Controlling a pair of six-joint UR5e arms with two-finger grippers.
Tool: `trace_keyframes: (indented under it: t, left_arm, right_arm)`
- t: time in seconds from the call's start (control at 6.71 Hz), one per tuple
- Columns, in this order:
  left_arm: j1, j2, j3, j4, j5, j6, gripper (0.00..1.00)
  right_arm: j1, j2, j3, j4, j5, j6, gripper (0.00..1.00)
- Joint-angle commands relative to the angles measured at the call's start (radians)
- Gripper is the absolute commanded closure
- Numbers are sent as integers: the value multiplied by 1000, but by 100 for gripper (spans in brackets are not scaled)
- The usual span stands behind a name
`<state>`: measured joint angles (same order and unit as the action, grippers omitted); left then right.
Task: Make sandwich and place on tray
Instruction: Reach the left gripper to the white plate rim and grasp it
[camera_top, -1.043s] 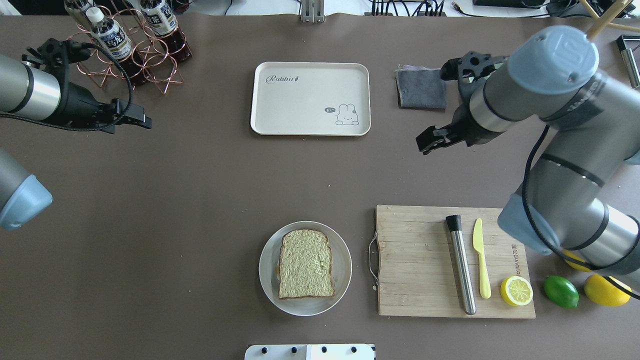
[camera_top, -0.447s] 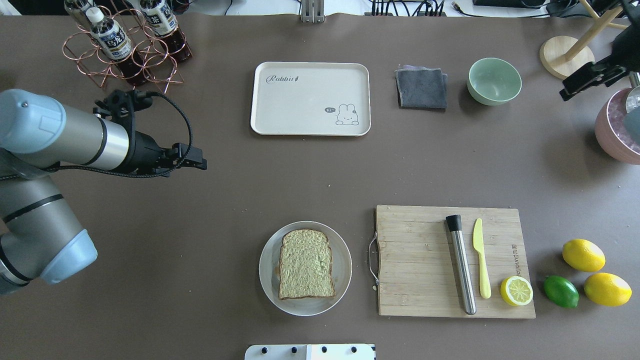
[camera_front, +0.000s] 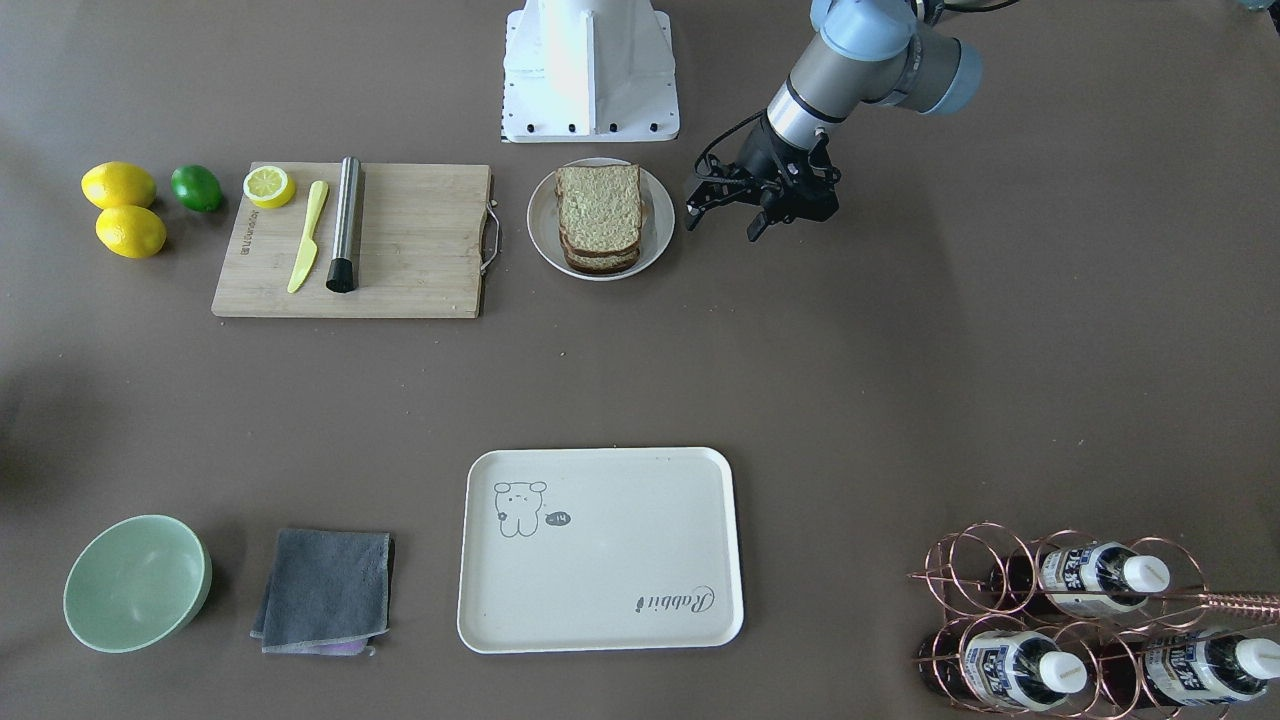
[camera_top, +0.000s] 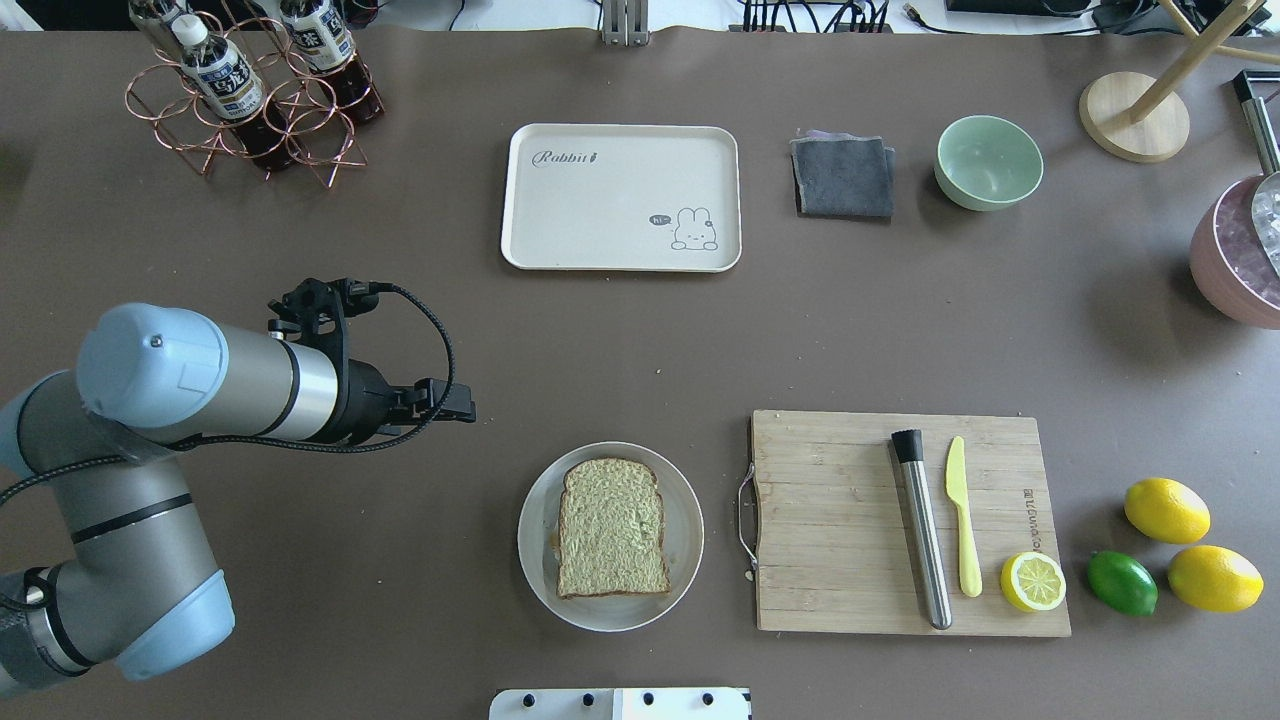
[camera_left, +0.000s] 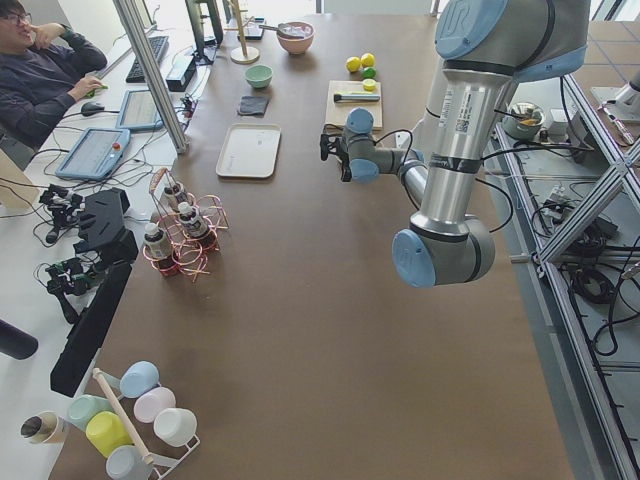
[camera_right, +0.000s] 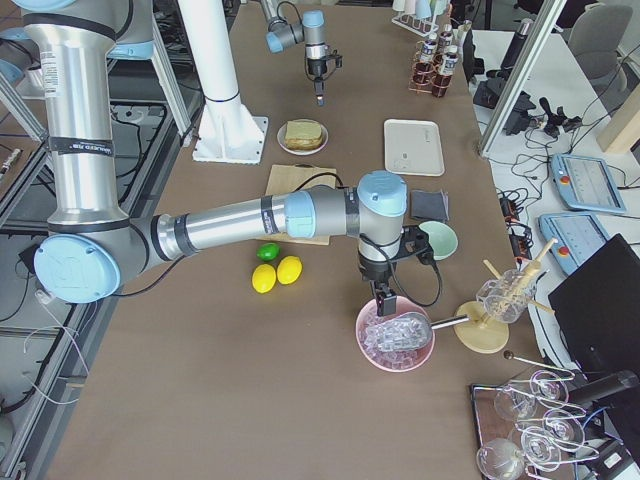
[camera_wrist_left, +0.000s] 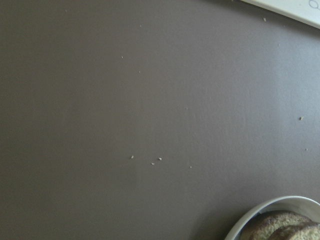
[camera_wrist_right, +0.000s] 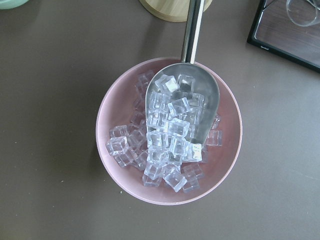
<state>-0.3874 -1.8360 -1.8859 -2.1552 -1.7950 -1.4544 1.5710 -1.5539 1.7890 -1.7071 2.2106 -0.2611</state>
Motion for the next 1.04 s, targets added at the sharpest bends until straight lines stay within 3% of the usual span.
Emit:
trace_keyframes:
  t: [0.0, 0.15, 0.89]
  left_arm:
    - [64, -37, 13, 0, 22, -30, 34]
    - [82, -39, 17, -2, 22, -30, 41]
    - [87, -75, 86, -9, 20, -27, 52]
  right_arm:
    - [12, -3, -14, -2, -8, -14, 0]
    - [12, -3, -17, -3, -8, -12, 0]
    - [12, -8, -26, -2, -8, -12, 0]
